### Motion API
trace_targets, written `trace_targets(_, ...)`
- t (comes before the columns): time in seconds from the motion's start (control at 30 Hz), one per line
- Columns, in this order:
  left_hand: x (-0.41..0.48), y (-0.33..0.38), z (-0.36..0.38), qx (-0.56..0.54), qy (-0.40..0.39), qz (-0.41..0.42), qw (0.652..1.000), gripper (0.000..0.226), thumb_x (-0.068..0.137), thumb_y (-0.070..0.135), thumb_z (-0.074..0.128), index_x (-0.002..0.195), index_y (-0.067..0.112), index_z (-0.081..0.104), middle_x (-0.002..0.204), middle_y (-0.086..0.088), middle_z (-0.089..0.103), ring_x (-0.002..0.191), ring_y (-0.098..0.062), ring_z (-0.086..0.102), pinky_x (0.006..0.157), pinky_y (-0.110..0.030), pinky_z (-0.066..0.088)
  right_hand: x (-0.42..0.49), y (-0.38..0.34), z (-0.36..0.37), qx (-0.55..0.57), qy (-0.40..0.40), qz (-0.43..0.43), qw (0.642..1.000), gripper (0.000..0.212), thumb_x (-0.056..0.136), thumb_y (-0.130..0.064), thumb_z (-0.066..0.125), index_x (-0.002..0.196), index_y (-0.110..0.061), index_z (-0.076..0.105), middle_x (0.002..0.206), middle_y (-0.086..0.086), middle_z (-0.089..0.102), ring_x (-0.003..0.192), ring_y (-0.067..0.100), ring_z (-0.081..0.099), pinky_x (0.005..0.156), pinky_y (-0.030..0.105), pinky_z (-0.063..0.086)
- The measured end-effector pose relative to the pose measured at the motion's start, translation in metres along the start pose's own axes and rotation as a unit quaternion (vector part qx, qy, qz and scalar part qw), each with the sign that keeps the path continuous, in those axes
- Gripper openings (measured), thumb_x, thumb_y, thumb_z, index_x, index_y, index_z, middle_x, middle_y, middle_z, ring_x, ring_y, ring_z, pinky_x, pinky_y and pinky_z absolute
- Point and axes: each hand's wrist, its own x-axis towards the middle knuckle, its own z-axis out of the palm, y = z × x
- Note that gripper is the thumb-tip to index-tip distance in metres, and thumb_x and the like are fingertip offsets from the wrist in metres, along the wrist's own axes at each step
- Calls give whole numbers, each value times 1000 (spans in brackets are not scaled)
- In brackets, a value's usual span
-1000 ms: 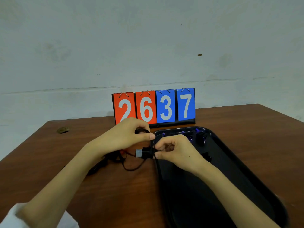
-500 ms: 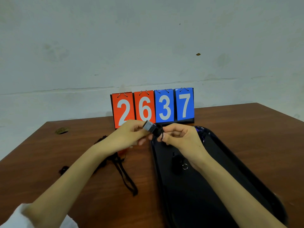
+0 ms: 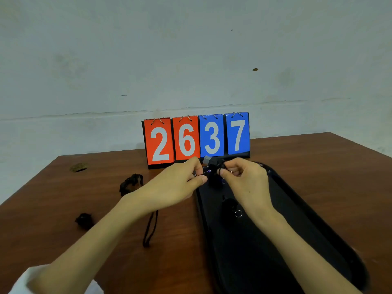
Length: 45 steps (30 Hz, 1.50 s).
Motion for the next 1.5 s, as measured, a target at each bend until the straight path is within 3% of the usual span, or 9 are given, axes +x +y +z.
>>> trace_targets(0.13,-3,2,-11,44,-12,24,999,19,92,37,51,81,21,53,56,5,60,55,-4,56,64,-17,48,-5,-1,4,-53,-80,-67,993,17,78,-21,72,94,-18,70,81,-9,65,75,3,59,78,21,51)
trace_targets(0.27,-2,-2,-23,39,18,23,999,20,89,38,56,81,20,60,67,4,64,68,-4,59,68,-19,48,-8,-8,1,-12,-205,-92,974,13,77,-20,72,90,-23,70,78,-13,65,75,2,60,75,16,49)
trace_targets(0.53,2,-11,-33,-64,27,10,998,26,88,32,56,77,10,66,60,0,57,48,-2,51,49,-12,42,-6,-14,-5,171,-263,-58,948,13,75,-11,73,84,-19,70,79,-5,69,80,11,66,78,23,54)
trace_targets(0.73,2,-7,-22,-231,-8,-37,972,36,93,32,50,60,26,64,44,5,47,37,-6,39,43,-19,32,-4,-18,-10,274,-289,-31,917,10,76,-6,69,84,-13,69,78,-1,72,79,13,69,73,19,53)
trace_targets(0.83,3,-3,-15,-321,-23,-65,945,38,95,32,47,62,25,66,48,1,42,40,-9,30,42,-22,22,-4,-18,-12,312,-277,-13,909,12,80,-4,64,85,-14,68,73,-4,71,74,6,67,67,14,50)
trace_targets(0.97,6,-6,-8,-383,-27,-94,918,28,98,25,43,90,5,61,48,2,41,38,-7,24,41,-21,17,-3,-17,-9,331,-228,21,916,12,80,-6,64,91,-9,69,75,-2,71,74,6,66,68,16,51)
trace_targets(1.13,7,-6,4,-348,-39,-100,931,24,98,27,44,90,8,57,50,0,44,36,-7,26,37,-18,20,2,-12,-7,325,-103,106,934,10,81,-9,66,89,-13,68,76,-2,72,72,2,67,60,10,49)
trace_targets(1.3,6,-3,11,-202,-64,-87,973,26,99,30,40,92,12,57,53,2,52,37,-7,33,40,-19,28,5,0,-5,151,3,92,984,14,80,-19,70,93,-14,68,78,-5,68,73,4,63,61,11,48)
trace_targets(1.5,4,3,0,-117,-21,-38,992,32,96,34,46,74,15,59,48,4,53,39,-4,39,45,-10,35,-1,2,1,-23,-36,-14,999,14,79,-20,71,92,-16,68,79,-9,63,72,0,56,73,15,48)
